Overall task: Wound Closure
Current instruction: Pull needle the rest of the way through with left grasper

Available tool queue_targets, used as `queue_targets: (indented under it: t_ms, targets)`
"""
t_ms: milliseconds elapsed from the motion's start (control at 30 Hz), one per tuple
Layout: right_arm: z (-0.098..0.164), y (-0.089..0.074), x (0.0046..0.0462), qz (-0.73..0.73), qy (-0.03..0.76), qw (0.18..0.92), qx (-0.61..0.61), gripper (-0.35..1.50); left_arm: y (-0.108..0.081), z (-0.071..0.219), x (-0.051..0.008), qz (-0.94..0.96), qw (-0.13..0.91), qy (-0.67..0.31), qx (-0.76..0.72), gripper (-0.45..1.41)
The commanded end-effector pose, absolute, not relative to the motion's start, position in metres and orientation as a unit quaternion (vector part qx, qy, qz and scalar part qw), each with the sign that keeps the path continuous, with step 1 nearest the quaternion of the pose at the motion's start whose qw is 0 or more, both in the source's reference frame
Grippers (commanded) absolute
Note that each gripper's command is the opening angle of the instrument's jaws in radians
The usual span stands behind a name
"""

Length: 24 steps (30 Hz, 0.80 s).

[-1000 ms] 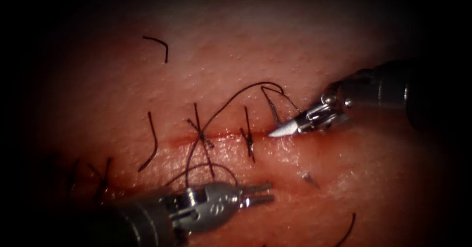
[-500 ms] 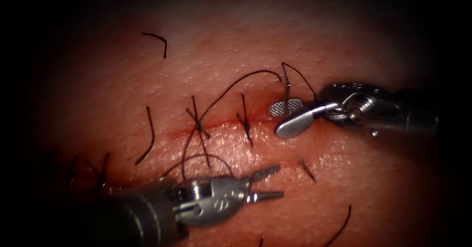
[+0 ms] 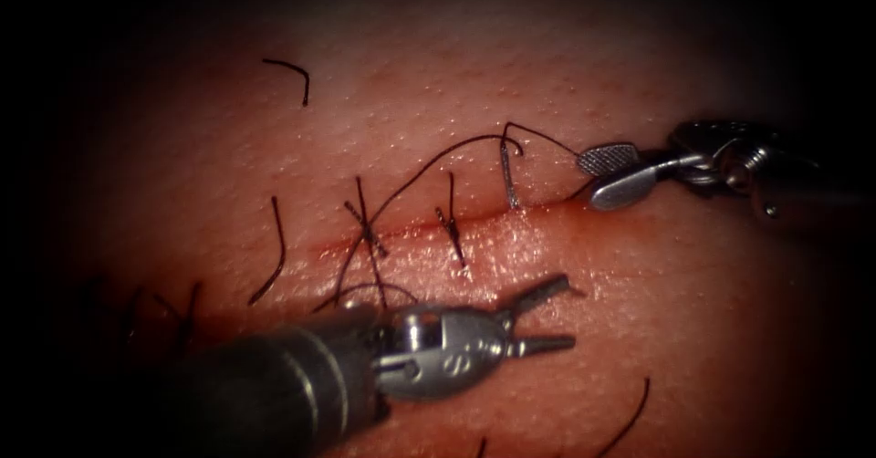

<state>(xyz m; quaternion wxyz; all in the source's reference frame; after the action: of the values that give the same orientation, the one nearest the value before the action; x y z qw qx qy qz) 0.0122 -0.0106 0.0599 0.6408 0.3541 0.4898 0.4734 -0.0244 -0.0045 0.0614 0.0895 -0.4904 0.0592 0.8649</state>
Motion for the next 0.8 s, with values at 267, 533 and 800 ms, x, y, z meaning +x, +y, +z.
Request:
queue_targets:
  t_ms: [267, 533, 800]
  targets:
    - [0.0581, -0.0119, 0.0113, 0.471, 0.486, 0.641, 0.362, 0.42, -0.0036, 0.0639, -0.0264, 0.862, 0.127, 0.051, -0.488, 0.15]
    - [0.0549, -0.0133, 0.0103, 0.493, 0.531, 0.592, 0.353, 0.14, -0.0043, 0.0651, -0.0259, 0.873, 0.169, 0.016, -0.458, -0.45]
    - [0.0526, -0.0160, 0.0099, 0.500, 0.540, 0.582, 0.345, -0.10, -0.0039, 0.0654, -0.0248, 0.832, 0.267, -0.070, -0.482, -0.45]
